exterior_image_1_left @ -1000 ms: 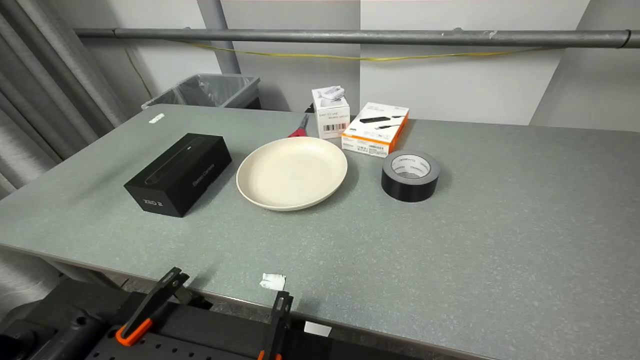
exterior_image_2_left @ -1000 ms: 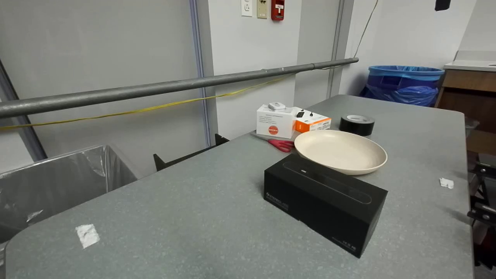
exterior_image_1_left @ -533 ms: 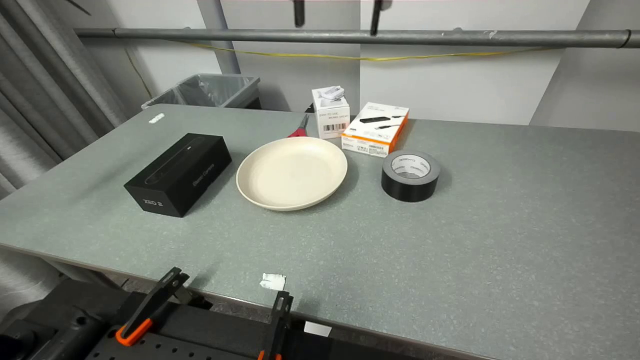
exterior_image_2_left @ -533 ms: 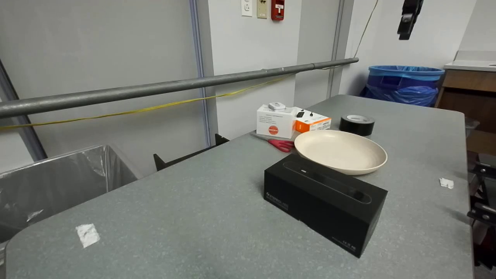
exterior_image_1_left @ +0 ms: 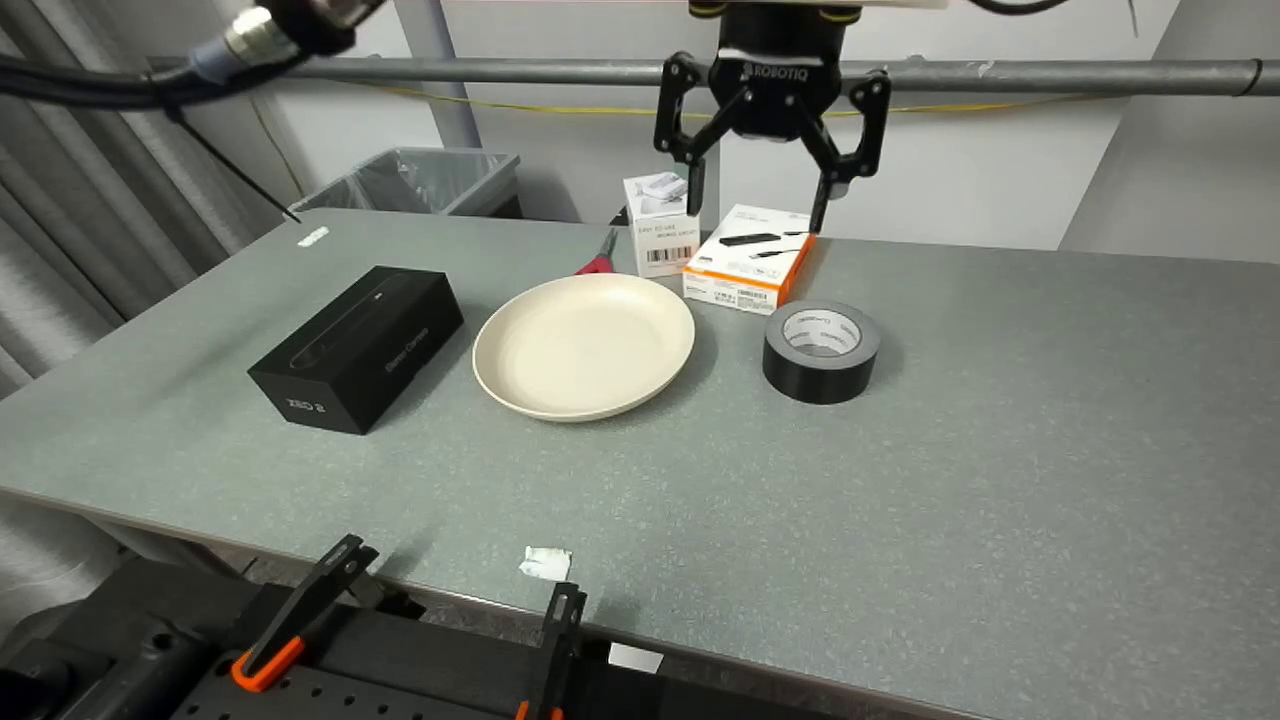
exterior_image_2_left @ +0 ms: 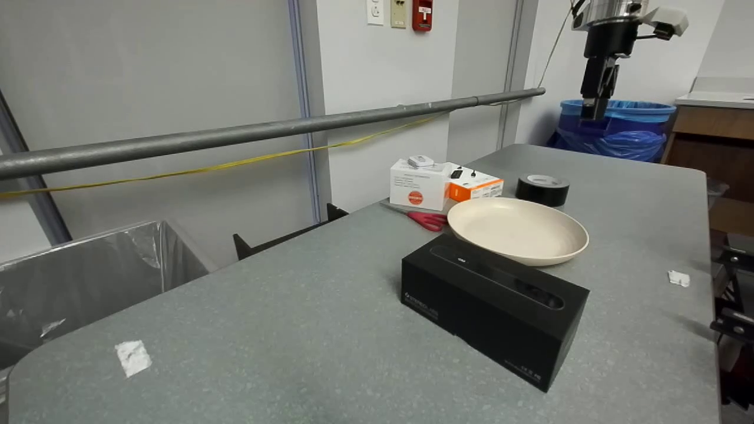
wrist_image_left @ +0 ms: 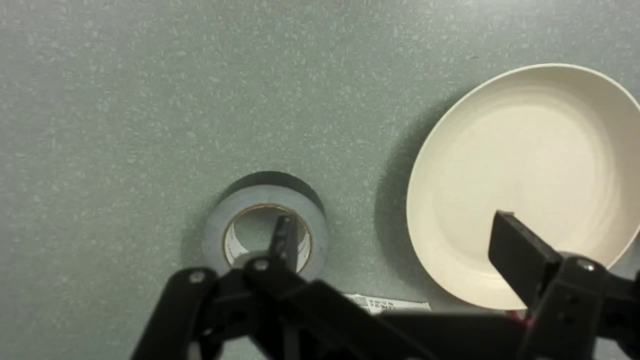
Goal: Put the black tape on the white plate
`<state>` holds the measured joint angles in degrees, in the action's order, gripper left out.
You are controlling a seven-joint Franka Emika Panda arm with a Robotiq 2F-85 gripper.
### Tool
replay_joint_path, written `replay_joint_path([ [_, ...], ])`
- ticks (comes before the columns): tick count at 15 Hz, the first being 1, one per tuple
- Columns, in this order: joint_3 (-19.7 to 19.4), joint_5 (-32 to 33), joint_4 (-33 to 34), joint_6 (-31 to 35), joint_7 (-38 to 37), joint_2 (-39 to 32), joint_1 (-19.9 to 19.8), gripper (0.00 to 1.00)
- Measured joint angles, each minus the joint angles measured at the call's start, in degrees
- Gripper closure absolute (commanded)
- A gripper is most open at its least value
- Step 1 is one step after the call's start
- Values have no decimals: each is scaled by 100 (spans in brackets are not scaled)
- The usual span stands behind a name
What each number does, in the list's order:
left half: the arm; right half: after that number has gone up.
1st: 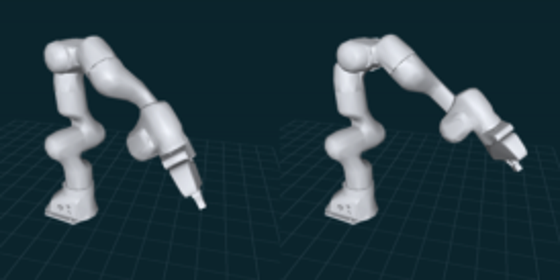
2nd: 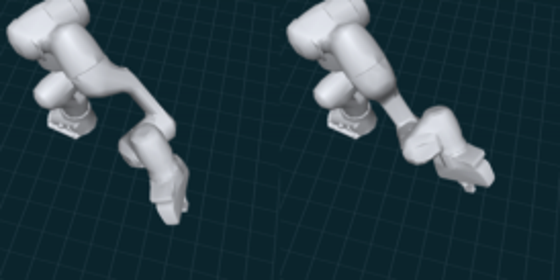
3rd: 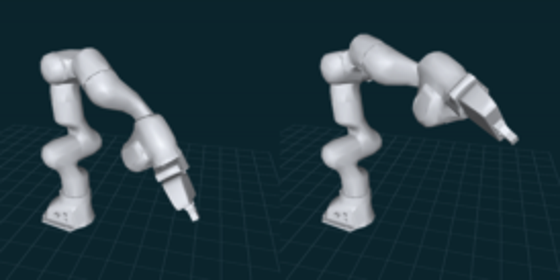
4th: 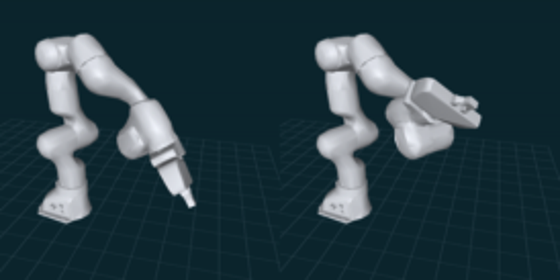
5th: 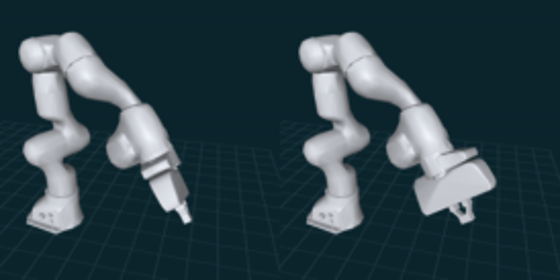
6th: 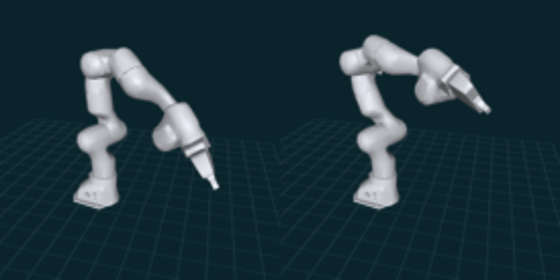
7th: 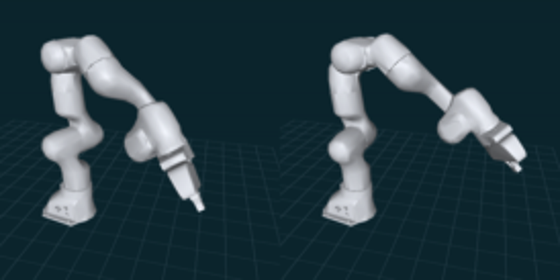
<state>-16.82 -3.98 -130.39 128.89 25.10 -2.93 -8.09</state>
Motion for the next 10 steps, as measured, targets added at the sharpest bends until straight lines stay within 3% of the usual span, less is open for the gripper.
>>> replay_joint_path([
  [5,55,16,-19,80,0,38,-33,0],
  [10,169,17,-195,1115,-222,-489,-79,0],
])
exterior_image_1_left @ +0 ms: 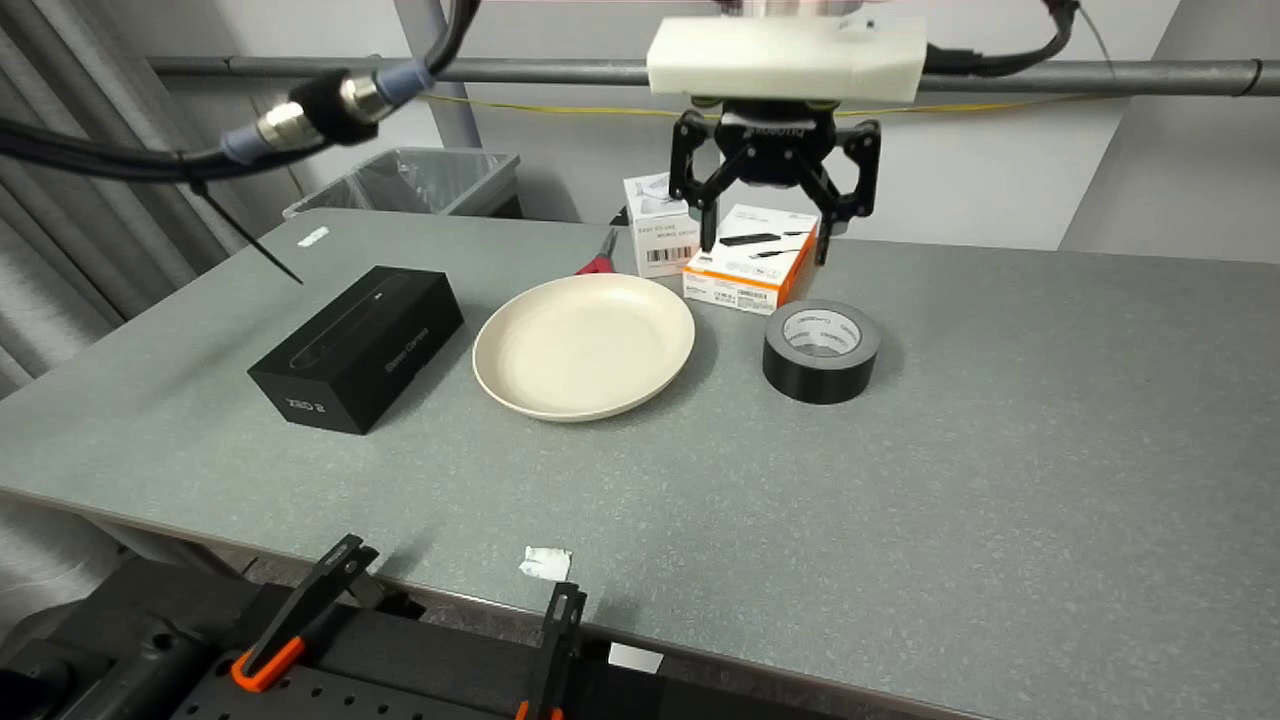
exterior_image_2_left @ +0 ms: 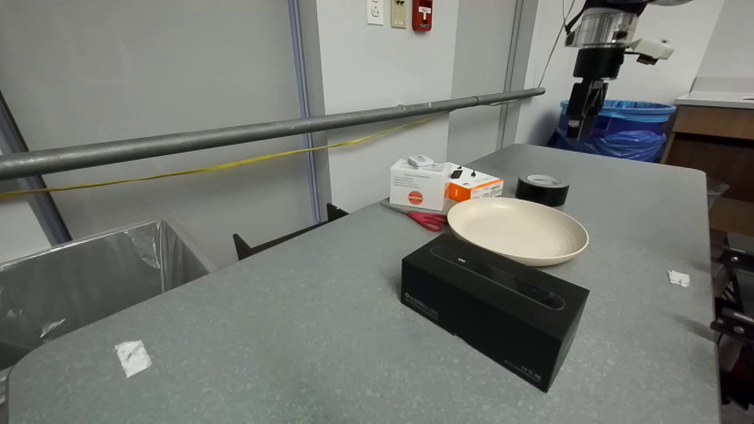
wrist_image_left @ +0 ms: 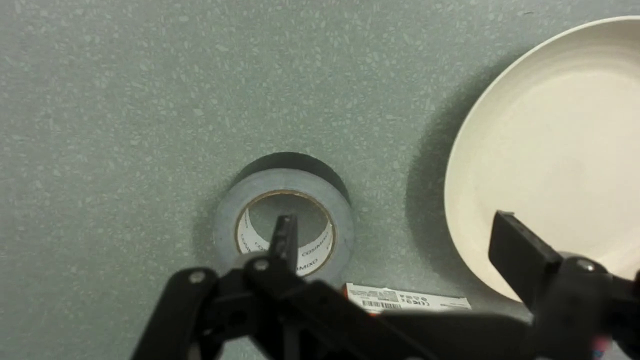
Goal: Put the black tape on the white plate
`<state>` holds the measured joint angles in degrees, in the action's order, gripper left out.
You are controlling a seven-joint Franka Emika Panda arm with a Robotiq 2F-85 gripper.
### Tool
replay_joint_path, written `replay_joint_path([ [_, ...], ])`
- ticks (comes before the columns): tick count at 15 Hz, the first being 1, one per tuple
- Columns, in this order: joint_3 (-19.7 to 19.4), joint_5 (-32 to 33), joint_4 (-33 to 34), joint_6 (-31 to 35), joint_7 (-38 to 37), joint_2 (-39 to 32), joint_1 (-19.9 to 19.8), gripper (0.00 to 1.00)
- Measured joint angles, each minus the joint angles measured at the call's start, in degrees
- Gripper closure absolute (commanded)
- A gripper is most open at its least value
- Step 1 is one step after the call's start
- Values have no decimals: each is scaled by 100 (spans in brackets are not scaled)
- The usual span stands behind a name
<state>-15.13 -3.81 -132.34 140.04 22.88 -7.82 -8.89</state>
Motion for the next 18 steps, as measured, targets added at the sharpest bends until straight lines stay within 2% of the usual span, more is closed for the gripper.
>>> replay_joint_path([
  [4,158,-2,1,991,-281,-740,-59,0],
  [7,323,-3,80,1458,-477,-1195,-134,0],
  [10,466,-3,230,1746,-628,-1547,-219,0],
  [14,612,-10,568,1779,-785,-1886,-400,0],
  [15,644,-12,664,1779,-830,-1961,-453,11],
  [16,676,-16,765,1779,-879,-2040,-511,26],
  [18,743,-25,962,1760,-959,-2197,-626,42],
])
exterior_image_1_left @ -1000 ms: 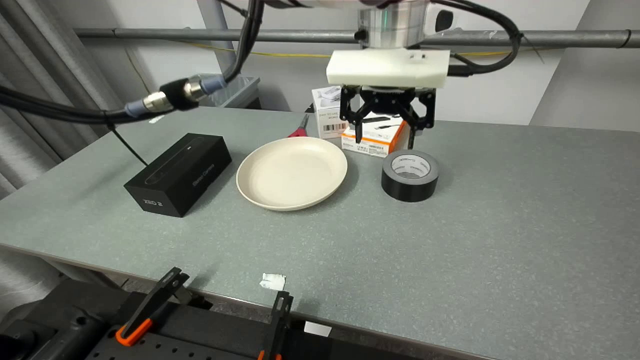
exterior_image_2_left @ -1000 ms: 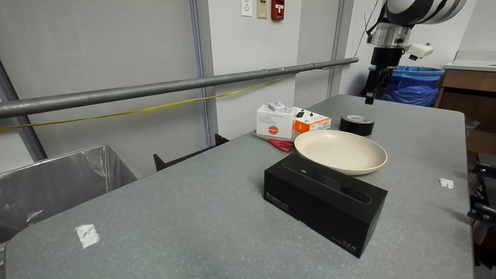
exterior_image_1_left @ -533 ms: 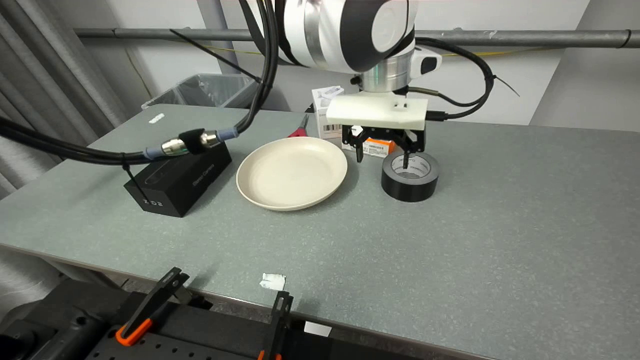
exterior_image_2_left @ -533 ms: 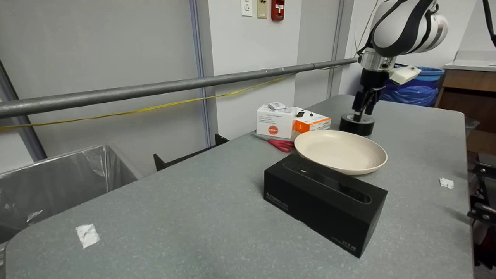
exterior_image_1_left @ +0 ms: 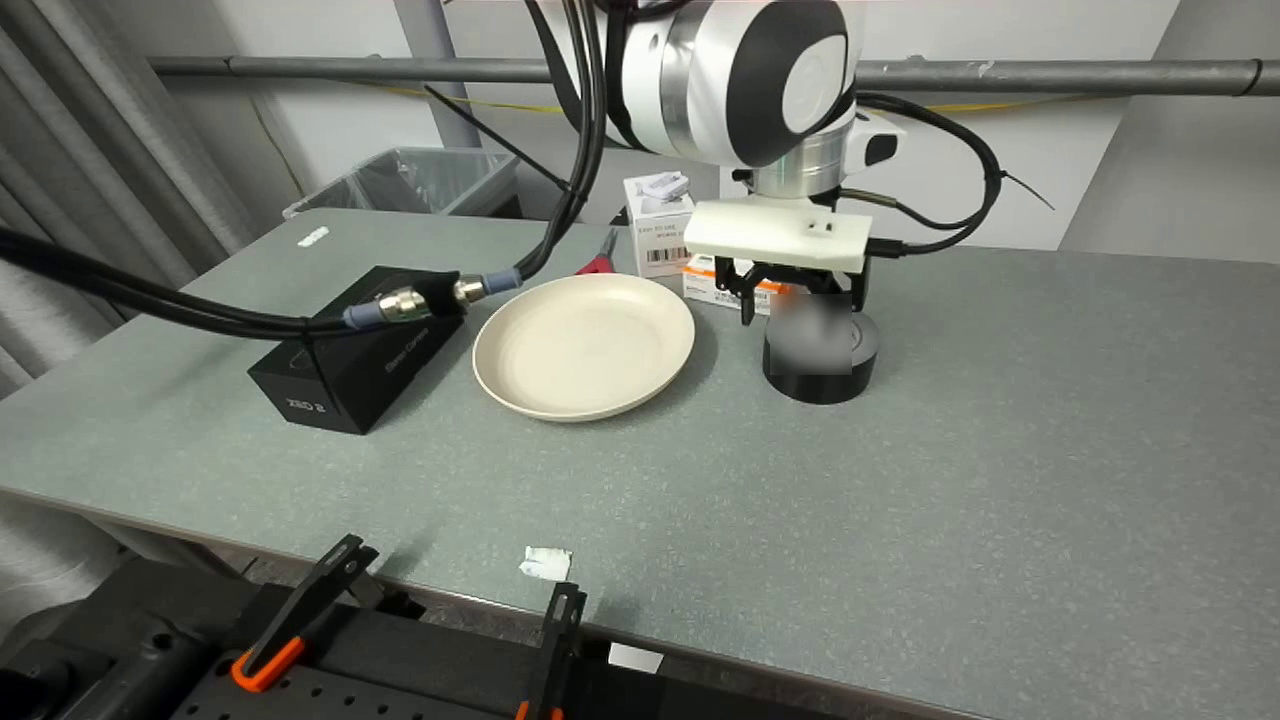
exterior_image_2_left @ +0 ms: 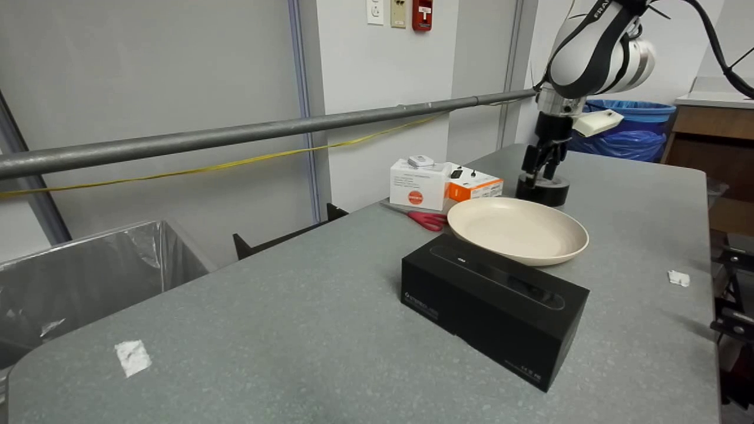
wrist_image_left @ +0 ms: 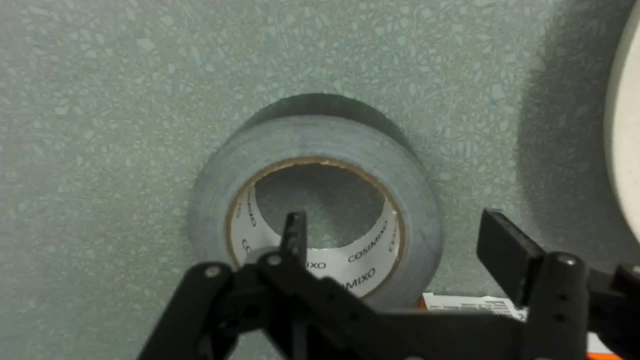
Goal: Put the black tape on the white plate
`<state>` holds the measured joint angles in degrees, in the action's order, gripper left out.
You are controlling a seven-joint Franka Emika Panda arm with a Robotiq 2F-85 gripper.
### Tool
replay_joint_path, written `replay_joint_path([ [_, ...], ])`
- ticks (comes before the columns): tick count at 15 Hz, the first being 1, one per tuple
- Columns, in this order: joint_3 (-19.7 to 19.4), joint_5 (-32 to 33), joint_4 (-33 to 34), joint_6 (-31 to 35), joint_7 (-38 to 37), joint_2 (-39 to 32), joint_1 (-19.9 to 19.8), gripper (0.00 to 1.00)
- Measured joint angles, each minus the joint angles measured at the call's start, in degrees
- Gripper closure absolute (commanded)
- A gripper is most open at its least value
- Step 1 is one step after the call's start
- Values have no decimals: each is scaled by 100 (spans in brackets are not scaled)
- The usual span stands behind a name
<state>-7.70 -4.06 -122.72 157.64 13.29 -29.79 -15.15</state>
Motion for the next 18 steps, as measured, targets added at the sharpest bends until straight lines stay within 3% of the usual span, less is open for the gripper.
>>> replay_joint_path([
  [7,300,-133,555,-283,-203,-417,-254,95],
  [13,446,-134,516,-663,-234,-225,-229,94],
  [18,836,-126,-538,-591,304,927,-102,94],
])
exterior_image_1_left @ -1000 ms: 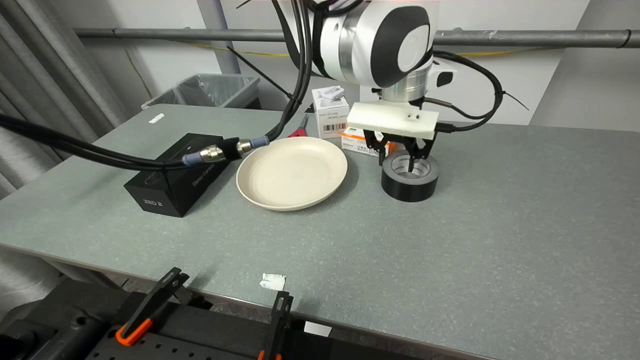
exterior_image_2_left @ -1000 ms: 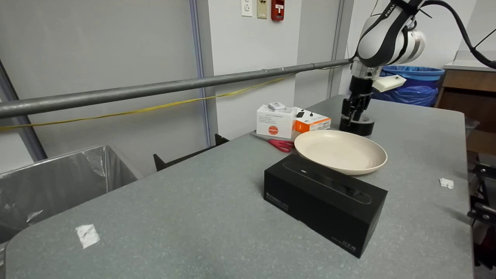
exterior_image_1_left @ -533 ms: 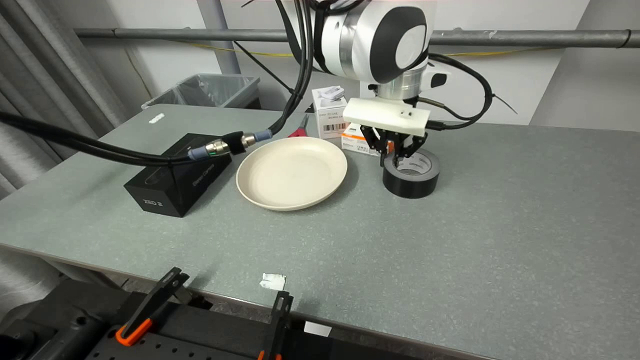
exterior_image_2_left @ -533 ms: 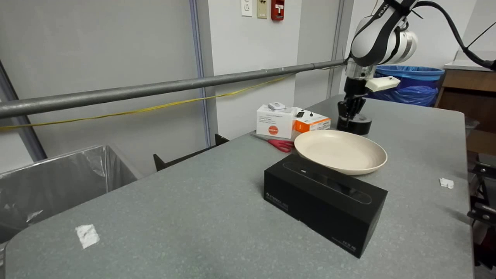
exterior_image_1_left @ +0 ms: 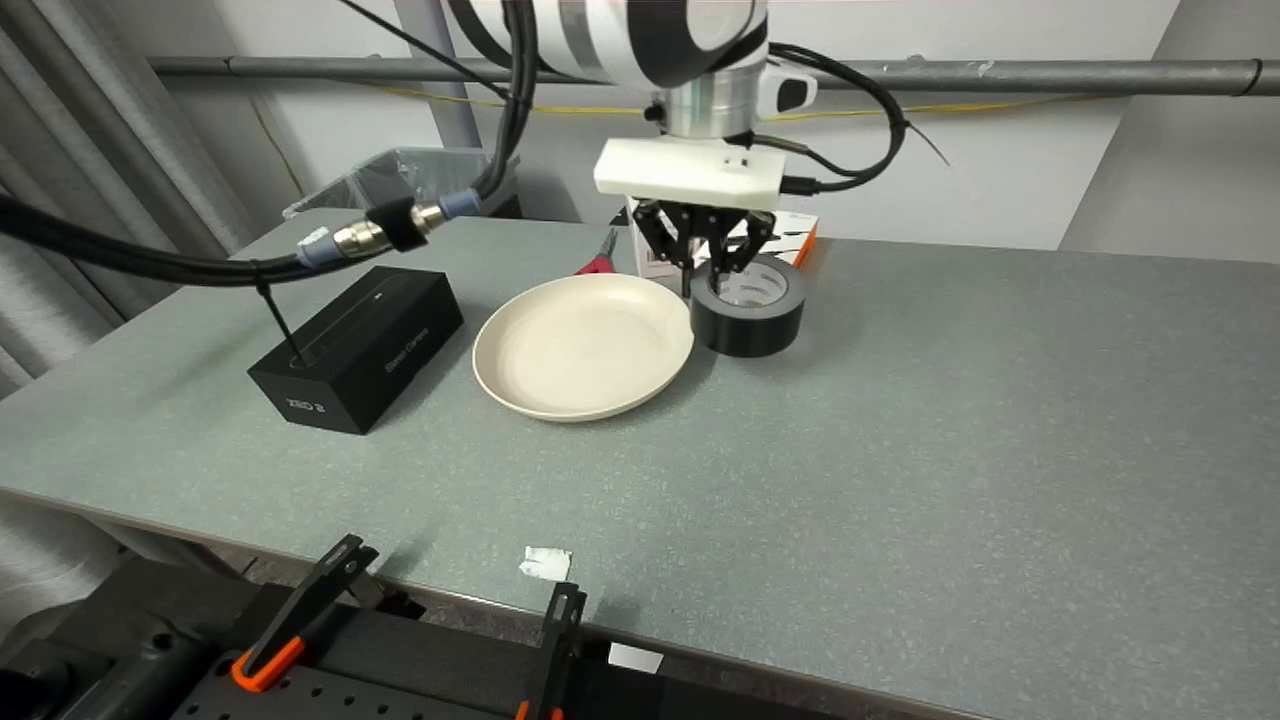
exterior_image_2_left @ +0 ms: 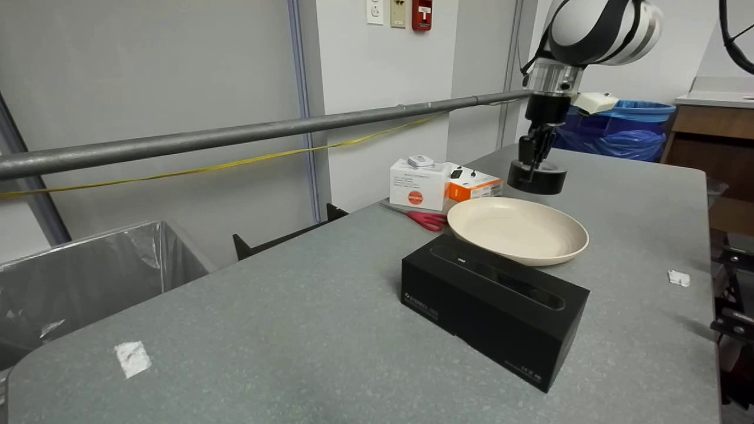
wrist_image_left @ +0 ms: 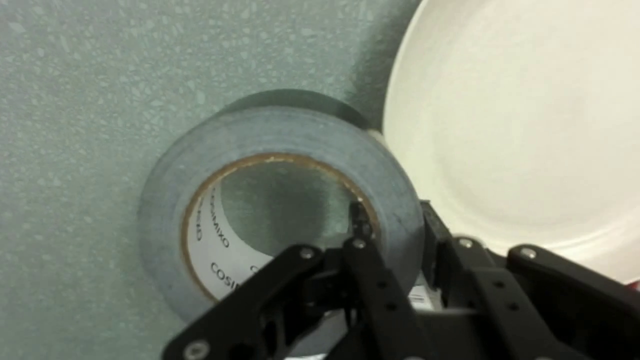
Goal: Put the black tape on the white plate
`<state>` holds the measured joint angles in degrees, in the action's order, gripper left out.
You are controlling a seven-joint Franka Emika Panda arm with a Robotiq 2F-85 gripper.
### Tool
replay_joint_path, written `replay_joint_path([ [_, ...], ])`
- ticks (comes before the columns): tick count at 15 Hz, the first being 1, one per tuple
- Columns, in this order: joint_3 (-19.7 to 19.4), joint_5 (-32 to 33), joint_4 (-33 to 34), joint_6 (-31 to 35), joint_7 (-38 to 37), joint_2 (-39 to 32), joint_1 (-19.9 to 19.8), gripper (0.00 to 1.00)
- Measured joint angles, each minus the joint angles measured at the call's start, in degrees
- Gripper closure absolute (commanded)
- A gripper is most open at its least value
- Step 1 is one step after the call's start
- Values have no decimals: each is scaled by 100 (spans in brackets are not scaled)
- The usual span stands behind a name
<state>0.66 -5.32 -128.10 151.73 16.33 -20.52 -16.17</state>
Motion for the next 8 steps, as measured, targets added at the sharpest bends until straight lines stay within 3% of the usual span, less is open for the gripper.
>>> replay_joint_path([
  [4,377,-47,-839,197,489,800,219,94],
  [8,715,-151,-1220,561,731,755,628,94],
])
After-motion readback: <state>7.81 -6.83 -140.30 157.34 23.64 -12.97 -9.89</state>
